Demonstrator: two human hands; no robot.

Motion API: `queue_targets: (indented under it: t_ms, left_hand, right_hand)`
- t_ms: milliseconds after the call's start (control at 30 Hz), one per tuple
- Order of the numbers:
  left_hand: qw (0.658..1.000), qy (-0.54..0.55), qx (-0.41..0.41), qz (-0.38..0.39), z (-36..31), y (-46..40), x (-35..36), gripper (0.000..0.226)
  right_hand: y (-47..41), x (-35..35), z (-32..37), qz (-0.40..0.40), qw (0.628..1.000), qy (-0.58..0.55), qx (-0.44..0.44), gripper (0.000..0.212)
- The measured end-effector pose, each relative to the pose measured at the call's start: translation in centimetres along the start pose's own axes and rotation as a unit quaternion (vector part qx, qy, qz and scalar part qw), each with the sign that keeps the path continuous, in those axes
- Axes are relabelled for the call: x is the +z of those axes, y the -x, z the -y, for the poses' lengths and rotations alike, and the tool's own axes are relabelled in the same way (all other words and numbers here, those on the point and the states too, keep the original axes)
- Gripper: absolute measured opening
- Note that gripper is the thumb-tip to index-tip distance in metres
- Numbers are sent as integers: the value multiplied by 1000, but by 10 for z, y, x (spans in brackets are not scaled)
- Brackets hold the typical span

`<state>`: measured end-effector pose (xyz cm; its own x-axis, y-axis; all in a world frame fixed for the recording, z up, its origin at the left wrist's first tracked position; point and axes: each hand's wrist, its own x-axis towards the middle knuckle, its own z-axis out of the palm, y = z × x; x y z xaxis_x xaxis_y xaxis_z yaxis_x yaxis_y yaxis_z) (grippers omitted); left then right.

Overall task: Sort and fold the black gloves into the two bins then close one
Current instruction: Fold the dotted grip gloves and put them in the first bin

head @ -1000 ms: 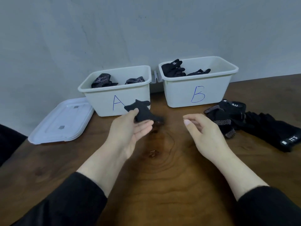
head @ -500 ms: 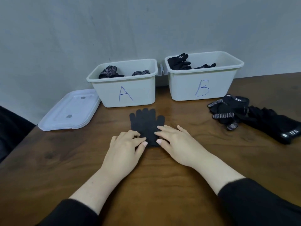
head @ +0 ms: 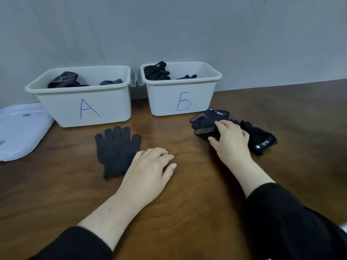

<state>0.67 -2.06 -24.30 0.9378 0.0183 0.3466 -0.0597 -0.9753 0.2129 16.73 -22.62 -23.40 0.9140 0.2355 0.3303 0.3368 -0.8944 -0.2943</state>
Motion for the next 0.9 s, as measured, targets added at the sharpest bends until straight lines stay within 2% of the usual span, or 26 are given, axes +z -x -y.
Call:
queue_targets:
  t_ms: [67,167,267,367,467,600,767,833,900]
  left_hand:
    - [1000,4,4,4,-7,-8,4,35]
    - [1000,15,7,15,-12,-14,7,36]
    - [1000,29,-2,12,-10,-15,7,38]
    - [999,45,-12,-1,-8,-15,6,38]
    - [998,60,-17,-6,-8,-14,5,39]
    - [996,81,-26,-13,-7,-14,3,42]
    - [989,135,-64,-18,-10,-16,-3,50]
    - [978,189,-89,-18,-11,-18,-4,56]
    - [952,281,-116,-18,-12,-23,-7,64]
  right_hand:
    - [-6,2,-8,30,999,23,25,35]
    - [-8,7,-8,-21,1000,12,18,22]
    - [-9,10,-8,-63,998,-18,24,20]
    - [-8,1,-4,-124,987,-102,-3,19]
    - [-1,-13,5,-162,953,-254,-11,20]
    - [6,-25,13,-140,925,-351,38,19]
    - [11,-27,25,-8,906,-422,33,20]
    - [15,-27,32,31,893,-449,10,22]
    - [19,-29,40,73,882,-465,-28,23]
